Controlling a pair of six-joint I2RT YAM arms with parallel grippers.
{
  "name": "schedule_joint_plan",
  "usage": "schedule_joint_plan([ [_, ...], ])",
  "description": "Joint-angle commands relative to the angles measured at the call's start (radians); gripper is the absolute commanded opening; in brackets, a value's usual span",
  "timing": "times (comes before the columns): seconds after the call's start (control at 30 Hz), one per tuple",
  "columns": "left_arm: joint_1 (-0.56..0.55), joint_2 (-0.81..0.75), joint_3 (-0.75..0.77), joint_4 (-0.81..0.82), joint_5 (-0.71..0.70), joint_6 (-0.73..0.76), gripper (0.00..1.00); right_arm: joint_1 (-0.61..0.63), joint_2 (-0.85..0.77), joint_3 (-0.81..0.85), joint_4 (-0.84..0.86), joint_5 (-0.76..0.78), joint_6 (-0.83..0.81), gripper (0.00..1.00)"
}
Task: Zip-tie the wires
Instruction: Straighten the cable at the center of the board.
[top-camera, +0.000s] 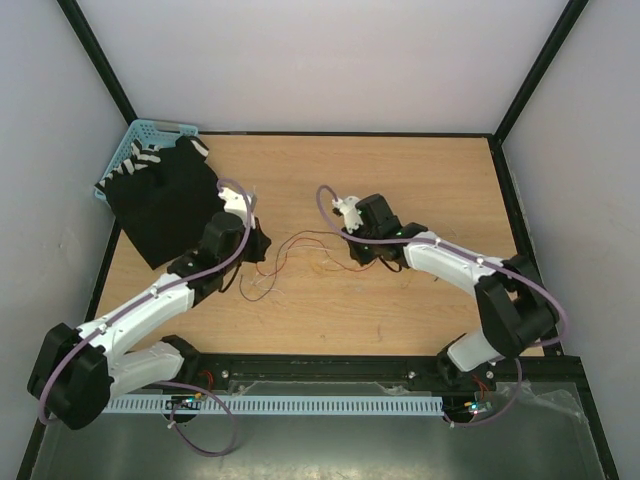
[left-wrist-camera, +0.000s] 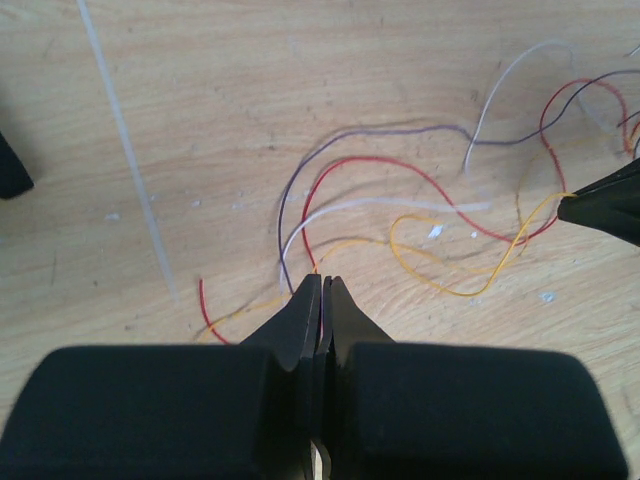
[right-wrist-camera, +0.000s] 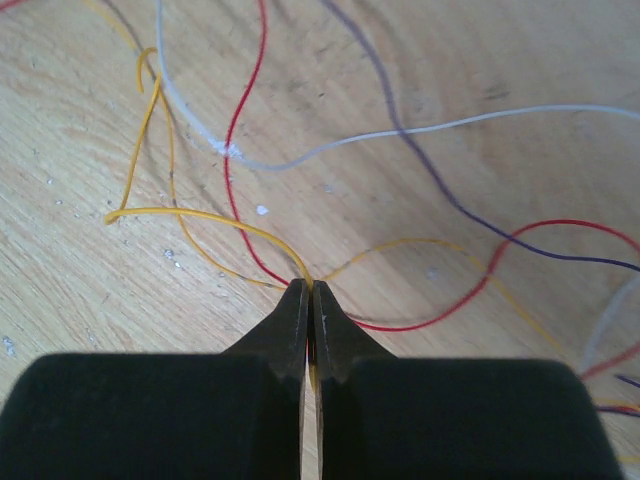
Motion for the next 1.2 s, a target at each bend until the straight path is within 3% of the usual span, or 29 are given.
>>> schedule_joint_plan([
  [0.0,0.008,-0.032,-0.052,-0.001,-0.039,-0.034,0.0,0.03,0.054,-0.021,0.092,-0.04,0.043,0.1],
  [0.23,0.043,-0.075,-0.079,0.0,0.008,-0.048,0.01,0.036,0.028,-0.024,0.105,-0.067,0.066,0.05],
  [0.4,0.054,-0.098,-0.051,0.0,0.098,-0.081,0.26,0.035,-0.078,-0.003,0.064,-0.11,0.037,0.05],
  [0.6,0.056,-0.099,-0.031,-0.003,0.233,-0.147,0.45,0.035,-0.195,0.016,-0.024,-0.204,-0.029,0.05],
  [0.83,0.055,-0.053,-0.02,0.009,0.33,-0.238,0.61,0.034,-0.323,-0.005,-0.036,-0.256,-0.021,0.05],
  [1.17,0.028,0.065,0.028,0.121,0.437,-0.323,0.65,0.035,-0.394,0.0,-0.046,-0.334,-0.016,0.05],
])
